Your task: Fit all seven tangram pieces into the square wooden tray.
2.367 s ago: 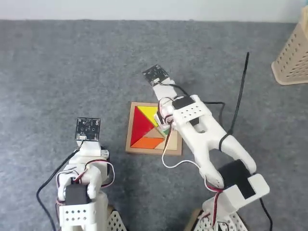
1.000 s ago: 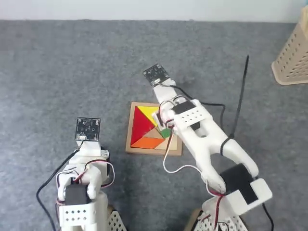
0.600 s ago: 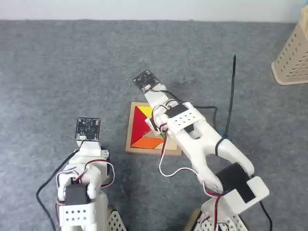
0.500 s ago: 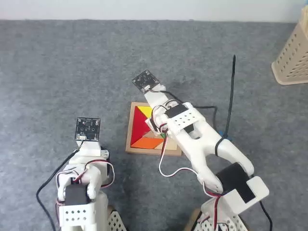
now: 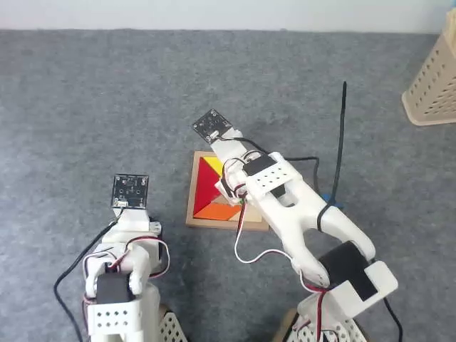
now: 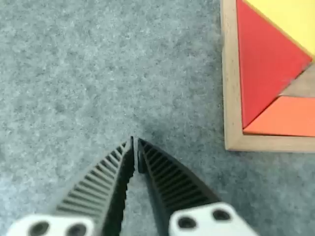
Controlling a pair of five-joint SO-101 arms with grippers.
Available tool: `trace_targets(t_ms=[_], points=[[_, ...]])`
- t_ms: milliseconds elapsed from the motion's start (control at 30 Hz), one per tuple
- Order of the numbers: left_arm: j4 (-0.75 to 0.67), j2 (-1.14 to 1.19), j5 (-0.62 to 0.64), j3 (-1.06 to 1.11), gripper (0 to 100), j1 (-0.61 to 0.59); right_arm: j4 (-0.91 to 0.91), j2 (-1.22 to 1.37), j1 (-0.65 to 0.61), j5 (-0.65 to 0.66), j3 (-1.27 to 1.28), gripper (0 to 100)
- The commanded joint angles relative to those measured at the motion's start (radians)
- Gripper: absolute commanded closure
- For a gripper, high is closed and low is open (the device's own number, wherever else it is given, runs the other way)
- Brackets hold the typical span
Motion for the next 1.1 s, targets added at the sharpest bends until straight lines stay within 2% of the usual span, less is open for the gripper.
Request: trace_targets(t_ms=[0, 167, 367, 500, 600, 733, 867, 967, 1067], points=[[0.005, -0.017, 0.009, -0.012, 99, -0.002, 0.013, -0.079, -0.004, 0.012, -0.006, 99.2], [0.005, -0.017, 0.009, -0.012, 99, -0.002, 0.036, -0.156, 0.008, 0.009, 0.012, 99.2], [0.005, -0.017, 0.009, -0.012, 99, -0.002, 0.03, -0.226, 0.157, -0.137, 0.049, 99.2], [0.005, -0.017, 0.009, -0.012, 99, -0.002, 0.039, -0.18, 0.188, -0.127, 0.052, 99.2], [0.005, -0.017, 0.009, -0.012, 99, -0.002, 0.107, -0.196, 0.243, -0.06, 0.023, 99.2], [0.005, -0.017, 0.009, -0.012, 99, -0.002, 0.394, -0.237, 0.357, 0.069, -0.089, 99.2], [0.005, -0.017, 0.009, -0.012, 99, -0.002, 0.535, -0.237, 0.49, 0.1, -0.109, 99.2], [0.005, -0.017, 0.009, -0.012, 99, -0.002, 0.552, -0.246, 0.541, 0.219, -0.051, 99.1], [0.005, -0.017, 0.009, -0.012, 99, -0.002, 0.57, -0.239, 0.572, 0.42, -0.018, 97.0]])
